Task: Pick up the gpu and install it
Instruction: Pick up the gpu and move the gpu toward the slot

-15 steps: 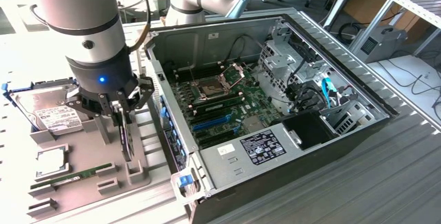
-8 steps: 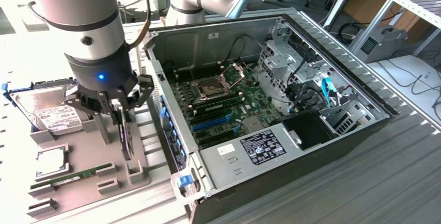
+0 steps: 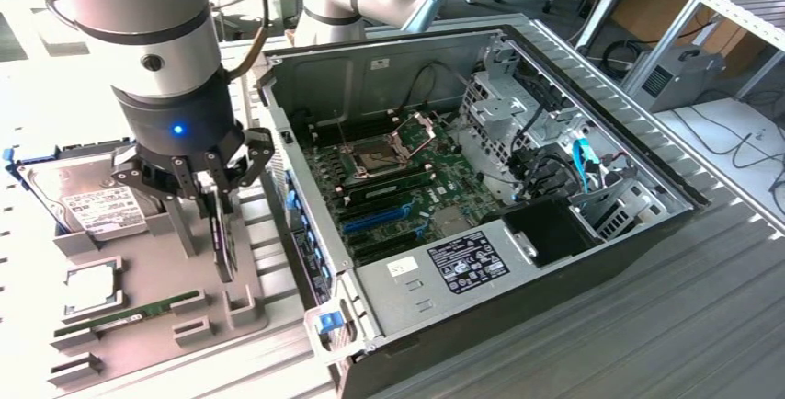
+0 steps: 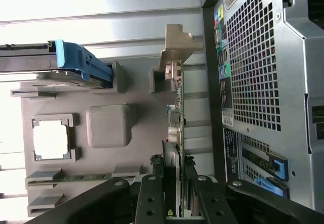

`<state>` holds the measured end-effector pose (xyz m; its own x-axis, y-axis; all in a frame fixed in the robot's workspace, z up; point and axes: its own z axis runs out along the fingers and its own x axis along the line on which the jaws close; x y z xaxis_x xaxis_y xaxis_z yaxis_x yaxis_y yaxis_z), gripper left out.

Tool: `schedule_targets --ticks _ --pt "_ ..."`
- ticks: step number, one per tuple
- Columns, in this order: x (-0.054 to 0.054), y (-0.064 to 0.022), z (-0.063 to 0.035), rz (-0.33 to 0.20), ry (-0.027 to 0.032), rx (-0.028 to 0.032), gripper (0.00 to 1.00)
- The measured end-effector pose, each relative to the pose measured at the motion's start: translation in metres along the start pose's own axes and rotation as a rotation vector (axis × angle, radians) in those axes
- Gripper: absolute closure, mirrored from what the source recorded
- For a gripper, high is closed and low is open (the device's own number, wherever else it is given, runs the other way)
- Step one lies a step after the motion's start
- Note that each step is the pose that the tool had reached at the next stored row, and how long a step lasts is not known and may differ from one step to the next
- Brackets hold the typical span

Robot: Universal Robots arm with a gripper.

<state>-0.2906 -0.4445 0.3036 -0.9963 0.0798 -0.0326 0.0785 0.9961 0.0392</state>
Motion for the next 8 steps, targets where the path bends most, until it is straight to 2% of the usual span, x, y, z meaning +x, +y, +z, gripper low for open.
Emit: schedule_targets --ticks 5,8 --pt "-0.0006 0.0004 -0.0084 0.000 0.0000 0.0000 0.73" --pt "-0.0007 0.0004 -0.0094 0.000 0.0000 0.0000 0.73"
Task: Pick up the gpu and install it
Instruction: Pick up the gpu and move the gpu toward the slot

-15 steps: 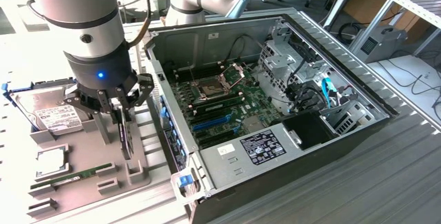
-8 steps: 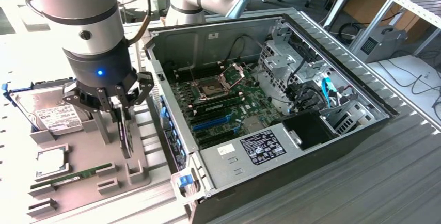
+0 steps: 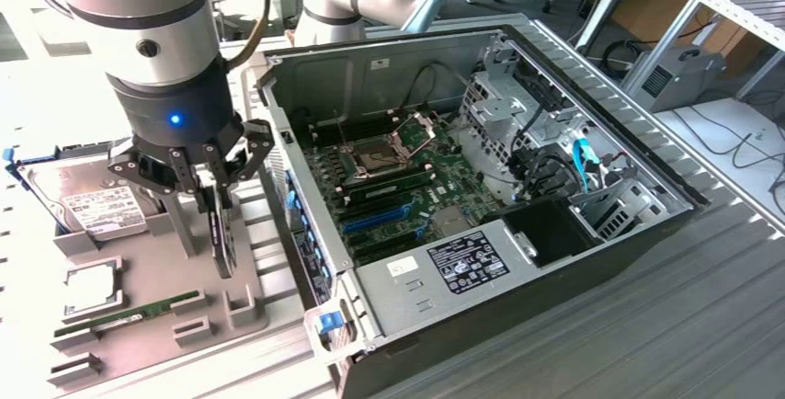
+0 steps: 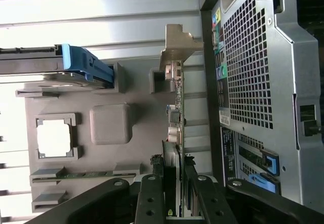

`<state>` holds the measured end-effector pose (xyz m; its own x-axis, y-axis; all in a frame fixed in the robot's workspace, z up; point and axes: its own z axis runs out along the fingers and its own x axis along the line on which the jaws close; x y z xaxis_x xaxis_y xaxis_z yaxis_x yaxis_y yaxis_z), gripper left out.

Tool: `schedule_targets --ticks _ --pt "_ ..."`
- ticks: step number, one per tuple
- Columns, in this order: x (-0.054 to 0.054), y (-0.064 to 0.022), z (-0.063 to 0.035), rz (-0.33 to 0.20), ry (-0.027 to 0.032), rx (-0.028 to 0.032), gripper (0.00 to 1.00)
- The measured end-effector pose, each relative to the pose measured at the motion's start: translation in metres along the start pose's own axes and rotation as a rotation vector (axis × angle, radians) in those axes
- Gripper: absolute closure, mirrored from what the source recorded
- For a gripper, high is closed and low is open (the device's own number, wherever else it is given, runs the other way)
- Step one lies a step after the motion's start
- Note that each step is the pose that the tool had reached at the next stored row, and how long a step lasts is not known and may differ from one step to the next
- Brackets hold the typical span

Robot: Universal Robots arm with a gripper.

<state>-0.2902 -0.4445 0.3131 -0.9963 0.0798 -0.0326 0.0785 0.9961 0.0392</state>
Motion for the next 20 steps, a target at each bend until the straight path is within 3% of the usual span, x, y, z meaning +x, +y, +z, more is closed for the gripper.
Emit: schedule_targets --ticks 20 --pt "-0.0010 0.0004 -0.0078 0.000 0.0000 0.0000 0.73"
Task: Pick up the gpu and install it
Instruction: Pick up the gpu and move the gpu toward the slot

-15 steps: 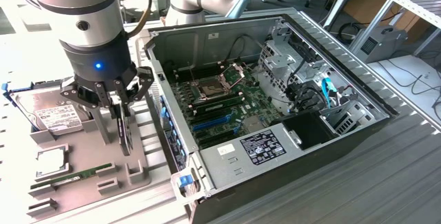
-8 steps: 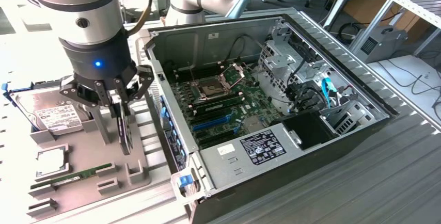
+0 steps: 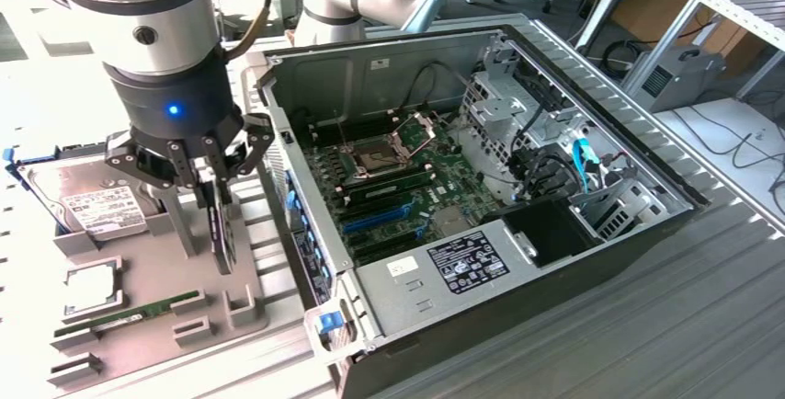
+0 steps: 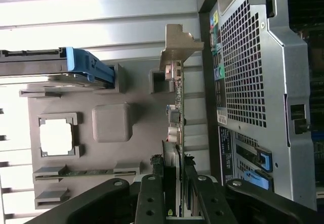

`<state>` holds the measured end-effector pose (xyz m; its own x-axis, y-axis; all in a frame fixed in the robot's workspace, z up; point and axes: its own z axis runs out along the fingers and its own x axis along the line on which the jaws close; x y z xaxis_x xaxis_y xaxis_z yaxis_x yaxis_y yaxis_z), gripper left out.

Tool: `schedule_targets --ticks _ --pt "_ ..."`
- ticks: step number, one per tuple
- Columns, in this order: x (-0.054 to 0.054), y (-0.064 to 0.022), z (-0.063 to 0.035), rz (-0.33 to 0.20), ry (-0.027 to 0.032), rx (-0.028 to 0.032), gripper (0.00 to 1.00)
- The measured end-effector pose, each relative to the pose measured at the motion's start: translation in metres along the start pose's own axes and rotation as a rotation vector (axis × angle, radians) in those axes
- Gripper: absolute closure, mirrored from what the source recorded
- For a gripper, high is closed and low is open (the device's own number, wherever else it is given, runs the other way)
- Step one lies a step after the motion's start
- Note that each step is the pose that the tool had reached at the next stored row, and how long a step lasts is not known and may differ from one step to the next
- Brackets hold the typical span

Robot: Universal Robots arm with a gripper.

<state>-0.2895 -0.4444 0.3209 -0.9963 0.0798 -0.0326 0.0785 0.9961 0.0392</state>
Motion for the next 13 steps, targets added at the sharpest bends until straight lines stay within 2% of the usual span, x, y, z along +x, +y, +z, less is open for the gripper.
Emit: schedule_targets --ticks 13 --pt "-0.0004 0.0002 -0.0060 0.000 0.0000 0.0000 0.73"
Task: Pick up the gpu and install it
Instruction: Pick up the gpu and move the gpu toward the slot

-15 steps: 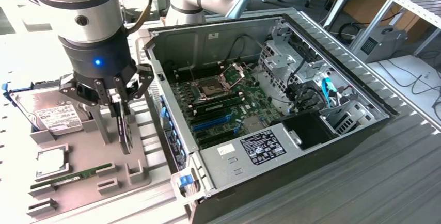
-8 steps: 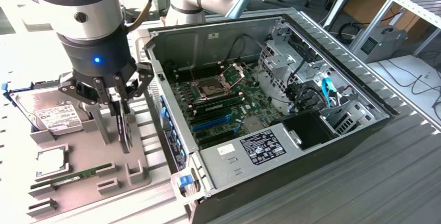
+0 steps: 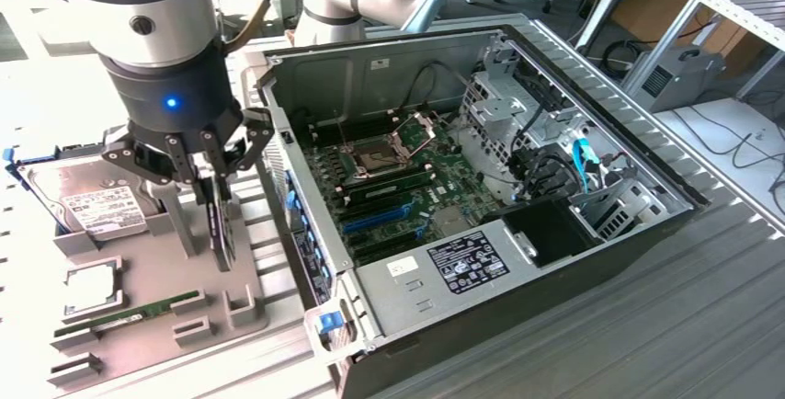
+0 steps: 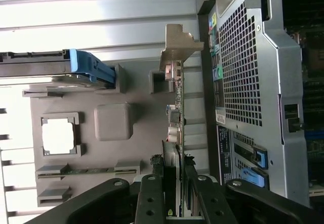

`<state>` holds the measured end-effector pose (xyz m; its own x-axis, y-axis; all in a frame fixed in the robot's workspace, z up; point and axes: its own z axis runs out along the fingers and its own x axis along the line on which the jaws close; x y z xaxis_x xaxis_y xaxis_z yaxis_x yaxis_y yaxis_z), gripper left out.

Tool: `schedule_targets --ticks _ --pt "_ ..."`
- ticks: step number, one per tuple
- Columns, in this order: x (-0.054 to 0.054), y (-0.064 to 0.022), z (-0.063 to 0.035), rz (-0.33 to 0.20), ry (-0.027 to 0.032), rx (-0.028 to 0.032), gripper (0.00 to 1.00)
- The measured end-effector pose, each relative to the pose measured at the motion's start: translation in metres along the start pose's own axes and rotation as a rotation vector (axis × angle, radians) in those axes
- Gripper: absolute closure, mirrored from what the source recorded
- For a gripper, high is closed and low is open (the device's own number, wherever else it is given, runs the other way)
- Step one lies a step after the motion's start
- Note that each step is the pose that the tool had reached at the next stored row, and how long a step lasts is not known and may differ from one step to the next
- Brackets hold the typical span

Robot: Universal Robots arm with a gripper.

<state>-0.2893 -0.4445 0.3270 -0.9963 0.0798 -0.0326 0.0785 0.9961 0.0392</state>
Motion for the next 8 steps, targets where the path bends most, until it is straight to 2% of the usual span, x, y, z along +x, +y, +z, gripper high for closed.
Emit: schedule_targets --ticks 8 --pt "-0.0002 0.0001 -0.0037 0.000 0.0000 0.0000 0.73"
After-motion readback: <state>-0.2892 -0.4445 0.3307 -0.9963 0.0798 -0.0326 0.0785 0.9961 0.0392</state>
